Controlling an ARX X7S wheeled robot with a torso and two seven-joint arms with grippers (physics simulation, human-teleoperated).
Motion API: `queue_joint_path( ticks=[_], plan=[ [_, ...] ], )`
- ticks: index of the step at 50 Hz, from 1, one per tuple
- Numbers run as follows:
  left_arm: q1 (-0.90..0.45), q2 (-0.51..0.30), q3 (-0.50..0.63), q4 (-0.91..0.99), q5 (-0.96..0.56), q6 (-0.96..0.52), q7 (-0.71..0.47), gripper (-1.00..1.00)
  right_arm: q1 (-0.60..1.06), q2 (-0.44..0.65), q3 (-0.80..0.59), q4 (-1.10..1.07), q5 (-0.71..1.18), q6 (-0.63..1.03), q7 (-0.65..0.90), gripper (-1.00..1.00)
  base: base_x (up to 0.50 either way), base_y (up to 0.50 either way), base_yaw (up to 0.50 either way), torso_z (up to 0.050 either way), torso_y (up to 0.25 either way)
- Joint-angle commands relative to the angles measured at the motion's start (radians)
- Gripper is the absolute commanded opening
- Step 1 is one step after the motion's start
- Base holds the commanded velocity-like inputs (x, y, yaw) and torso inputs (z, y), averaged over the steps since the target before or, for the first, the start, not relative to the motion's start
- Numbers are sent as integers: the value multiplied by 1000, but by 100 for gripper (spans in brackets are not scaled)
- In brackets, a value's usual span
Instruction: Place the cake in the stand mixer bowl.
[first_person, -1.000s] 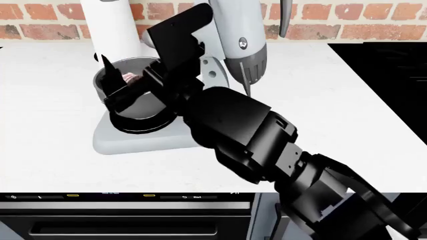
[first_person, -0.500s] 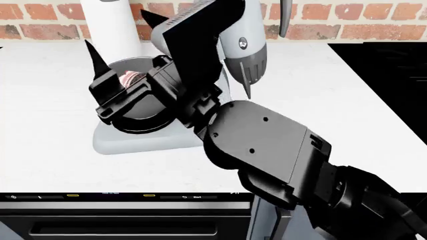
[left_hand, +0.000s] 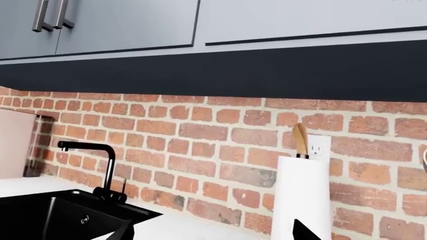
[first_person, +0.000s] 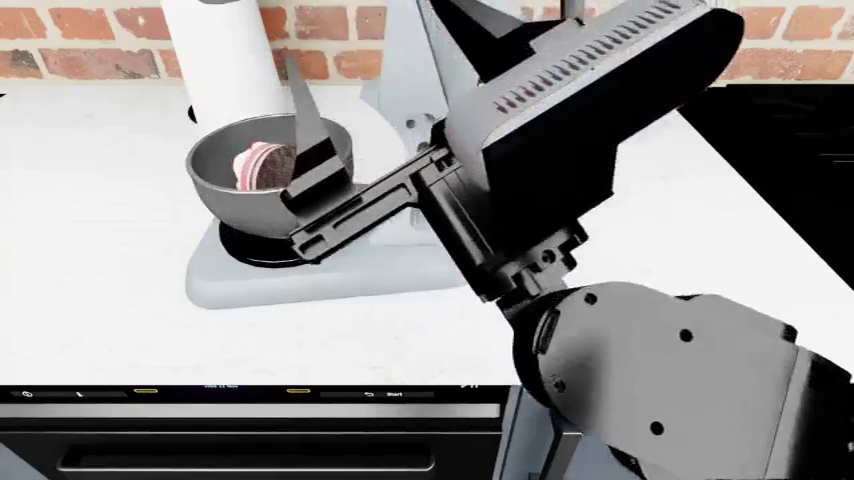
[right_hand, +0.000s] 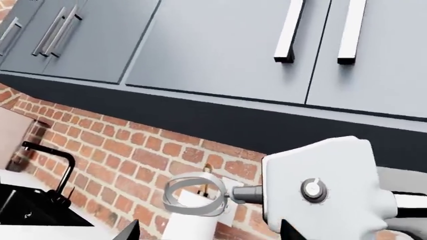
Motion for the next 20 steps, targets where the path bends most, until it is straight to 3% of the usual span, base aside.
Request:
queue_joint_path(
  ticks=[1, 15, 18, 20],
  plan=[
    [0, -2, 3, 3, -4, 1, -2, 100, 23, 108, 14, -248, -22, 118, 162, 100, 0, 0, 0, 0, 0],
    [2, 0, 4, 7, -9, 8, 0, 100, 53, 324, 159, -453, 138, 190, 393, 100, 0, 0, 0, 0, 0],
    [2, 4, 7, 4, -9, 13, 3, 100, 131, 432, 49, -455, 163, 92, 481, 100, 0, 0, 0, 0, 0],
    [4, 12, 16, 7, -4, 20, 8, 100, 264, 567, -137, -455, 176, -37, 583, 100, 0, 0, 0, 0, 0]
  ],
)
